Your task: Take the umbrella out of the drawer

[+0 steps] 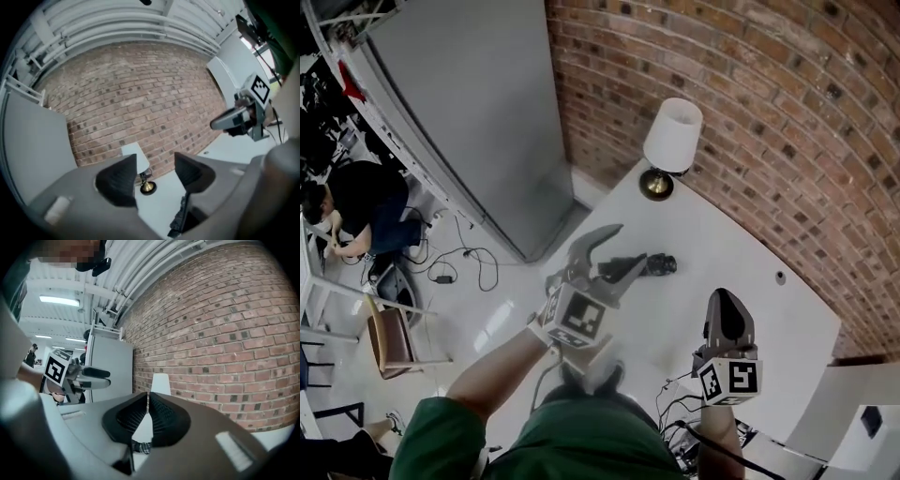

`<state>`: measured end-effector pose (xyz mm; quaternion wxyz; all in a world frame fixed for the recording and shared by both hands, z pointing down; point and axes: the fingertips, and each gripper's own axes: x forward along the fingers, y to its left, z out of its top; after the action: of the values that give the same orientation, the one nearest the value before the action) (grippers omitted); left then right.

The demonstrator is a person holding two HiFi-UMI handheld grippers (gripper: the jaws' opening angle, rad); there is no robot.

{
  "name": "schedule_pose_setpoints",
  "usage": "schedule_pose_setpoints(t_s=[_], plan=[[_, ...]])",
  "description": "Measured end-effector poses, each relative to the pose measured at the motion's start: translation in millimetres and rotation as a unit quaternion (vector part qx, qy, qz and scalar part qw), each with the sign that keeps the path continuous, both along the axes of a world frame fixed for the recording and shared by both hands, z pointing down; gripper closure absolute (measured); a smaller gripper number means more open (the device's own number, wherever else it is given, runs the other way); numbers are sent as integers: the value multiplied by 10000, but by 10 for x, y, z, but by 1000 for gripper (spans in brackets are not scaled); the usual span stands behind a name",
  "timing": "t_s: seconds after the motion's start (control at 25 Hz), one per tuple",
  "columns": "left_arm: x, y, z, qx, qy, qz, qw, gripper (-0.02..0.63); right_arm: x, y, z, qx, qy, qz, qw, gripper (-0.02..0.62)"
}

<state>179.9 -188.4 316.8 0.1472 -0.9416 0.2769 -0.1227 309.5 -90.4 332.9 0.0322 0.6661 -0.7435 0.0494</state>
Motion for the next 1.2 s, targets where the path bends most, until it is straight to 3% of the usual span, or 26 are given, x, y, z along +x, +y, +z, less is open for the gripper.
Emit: schedule_pose_setpoints(t_s=[0.24, 0.52, 1.0, 1.2], plan=[[-545, 263, -726, 554, 644, -365, 9957, 458, -369, -44, -360, 403, 154, -146, 9990, 583], [-1005, 367, -1046, 487, 1256, -874, 9870, 585, -781, -91, -641, 615, 196, -497, 9967, 583], [-1808, 495, -1320, 417, 1788, -1441, 9724, 607, -1302, -63, -1025, 1014, 287, -812, 9911, 583], [-2043, 474, -1230, 317, 1606, -1622, 9731, 607, -1413, -43, -1093, 1054, 421, -852, 9899, 583]])
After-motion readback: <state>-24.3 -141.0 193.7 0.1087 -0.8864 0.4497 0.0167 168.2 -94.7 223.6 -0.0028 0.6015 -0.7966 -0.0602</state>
